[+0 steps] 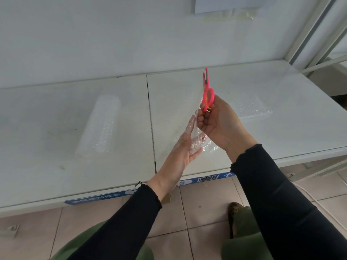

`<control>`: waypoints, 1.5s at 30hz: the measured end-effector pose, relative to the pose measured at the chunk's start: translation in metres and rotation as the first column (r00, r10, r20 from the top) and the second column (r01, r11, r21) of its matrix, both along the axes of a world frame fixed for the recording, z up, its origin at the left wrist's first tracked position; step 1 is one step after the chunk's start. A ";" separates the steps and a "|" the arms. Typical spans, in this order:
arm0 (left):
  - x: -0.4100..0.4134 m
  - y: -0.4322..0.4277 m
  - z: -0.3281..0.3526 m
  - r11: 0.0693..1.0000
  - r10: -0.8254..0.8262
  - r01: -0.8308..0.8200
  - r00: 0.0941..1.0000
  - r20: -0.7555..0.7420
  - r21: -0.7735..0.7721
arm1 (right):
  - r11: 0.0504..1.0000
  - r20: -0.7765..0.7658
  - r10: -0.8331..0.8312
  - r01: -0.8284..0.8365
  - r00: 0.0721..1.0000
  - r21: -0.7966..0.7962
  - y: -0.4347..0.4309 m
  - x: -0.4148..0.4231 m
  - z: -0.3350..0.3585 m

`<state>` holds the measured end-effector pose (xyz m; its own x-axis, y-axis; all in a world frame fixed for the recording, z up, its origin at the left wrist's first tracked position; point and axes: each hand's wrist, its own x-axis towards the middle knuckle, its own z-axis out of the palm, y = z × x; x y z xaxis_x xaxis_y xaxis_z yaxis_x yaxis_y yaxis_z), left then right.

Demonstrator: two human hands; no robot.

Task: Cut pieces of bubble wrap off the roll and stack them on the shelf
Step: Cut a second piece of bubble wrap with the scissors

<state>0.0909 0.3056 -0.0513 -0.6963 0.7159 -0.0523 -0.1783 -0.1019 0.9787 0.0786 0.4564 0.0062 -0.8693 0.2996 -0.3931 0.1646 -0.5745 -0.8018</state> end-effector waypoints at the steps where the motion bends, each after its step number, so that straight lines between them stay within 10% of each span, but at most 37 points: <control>1: 0.000 0.000 0.000 1.000 -0.002 0.002 1.000 0.007 0.003 | 1.000 0.002 0.001 -0.001 1.000 -0.002 0.000 0.000 0.000; 13: 0.004 0.004 -0.003 0.989 -0.027 -0.010 0.968 0.248 0.147 | 0.999 0.007 -0.025 0.025 1.000 0.048 0.008 -0.002 -0.002; 18: 0.010 0.005 0.009 0.960 0.258 -0.279 0.829 0.497 -0.033 | 0.972 0.077 0.039 -0.056 0.996 0.230 0.010 0.004 -0.003; 23: 0.009 -0.025 0.026 0.936 0.242 -0.092 0.869 0.431 -0.341 | 0.951 0.144 0.092 -0.130 0.985 0.280 0.012 0.010 -0.007; 29: -0.014 -0.067 0.049 0.805 0.113 -0.108 0.993 -0.029 -0.584 | 0.922 0.134 -0.009 -0.043 0.991 0.385 0.015 0.013 -0.008; 32: -0.031 -0.078 0.051 0.799 0.270 -0.346 0.937 -0.220 -0.492 | 0.757 0.017 -0.151 0.105 0.988 0.645 0.014 0.012 -0.014; 38: -0.062 -0.071 0.034 0.784 0.477 -0.555 0.825 -0.303 -0.277 | 0.045 -0.119 0.039 0.117 0.992 0.992 -0.001 0.011 -0.025; 45: -0.075 -0.042 0.002 0.810 0.469 -0.502 0.865 -0.178 -0.303 | -0.130 0.093 0.153 -0.073 0.984 0.989 -0.042 0.014 -0.047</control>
